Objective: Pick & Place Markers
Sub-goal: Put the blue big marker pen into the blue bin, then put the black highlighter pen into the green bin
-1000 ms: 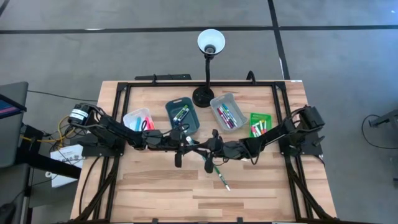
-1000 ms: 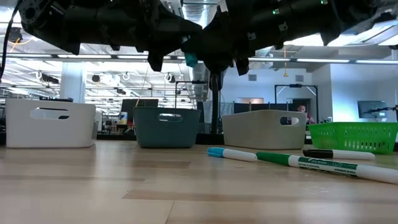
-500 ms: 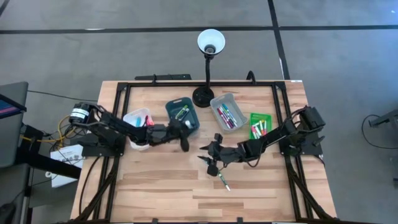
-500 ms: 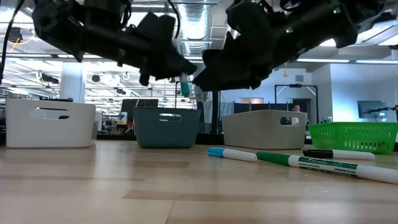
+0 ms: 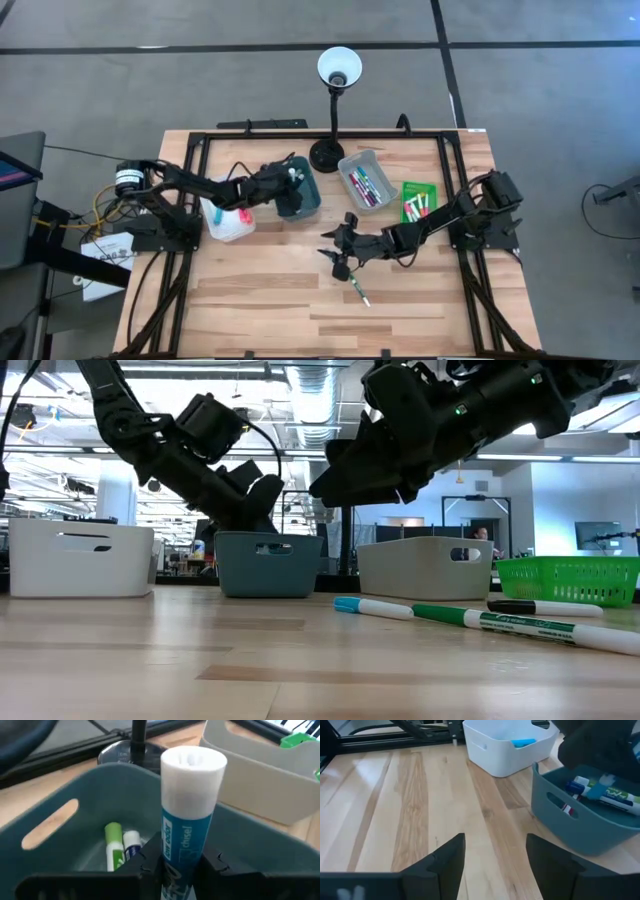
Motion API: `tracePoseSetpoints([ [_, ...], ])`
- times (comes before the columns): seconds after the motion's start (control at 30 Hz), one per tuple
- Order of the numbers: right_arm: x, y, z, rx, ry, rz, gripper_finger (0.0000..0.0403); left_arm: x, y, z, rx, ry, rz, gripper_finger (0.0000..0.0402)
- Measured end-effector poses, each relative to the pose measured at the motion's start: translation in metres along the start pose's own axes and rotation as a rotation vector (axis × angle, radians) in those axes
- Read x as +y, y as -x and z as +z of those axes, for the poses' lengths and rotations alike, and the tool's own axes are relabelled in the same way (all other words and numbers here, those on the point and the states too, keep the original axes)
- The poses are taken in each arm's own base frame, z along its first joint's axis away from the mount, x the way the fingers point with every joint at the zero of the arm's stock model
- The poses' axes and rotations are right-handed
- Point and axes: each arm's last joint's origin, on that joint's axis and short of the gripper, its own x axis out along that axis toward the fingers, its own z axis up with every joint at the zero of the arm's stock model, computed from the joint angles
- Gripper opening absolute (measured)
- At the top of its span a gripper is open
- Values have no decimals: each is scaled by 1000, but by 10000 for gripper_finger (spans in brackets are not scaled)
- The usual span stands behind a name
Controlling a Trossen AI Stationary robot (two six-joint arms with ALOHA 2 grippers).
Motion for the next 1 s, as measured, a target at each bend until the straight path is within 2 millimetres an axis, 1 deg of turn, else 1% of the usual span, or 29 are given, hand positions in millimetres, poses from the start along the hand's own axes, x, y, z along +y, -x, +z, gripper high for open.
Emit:
tracePoseSetpoints([
  [0.17, 0, 0, 0, 3, 1, -1, 196, 0, 0, 1, -1, 6, -8, 89],
  [0.37, 0, 0, -4, 38, 11, 20, 202, 2, 0, -4, 43, -11, 10, 128],
  [0.57, 1, 3, -2, 48, -35, 52, 204, 3, 0, -5, 52, -6, 22, 162],
  [0.7, 8, 22, 17, 102, -12, 83, 196, 1, 0, -5, 47, 18, 15, 171],
  [0.77, 12, 36, 23, 177, -8, 92, 193, -3, 4, -2, 32, 22, -17, 172],
  [0.8, 14, 43, 23, 227, -6, 93, 191, -7, 7, 2, 6, 32, -60, 171],
  [0.83, 16, 50, 20, 281, -4, 87, 190, -11, 11, 8, -24, 38, -112, 171],
  [0.9, 17, 62, 7, 396, -8, 50, 189, -21, 23, 21, -96, 26, -209, 169],
  [1.0, 19, 77, -13, 526, -45, -45, 189, -36, 48, 37, -184, -30, -339, 165],
])
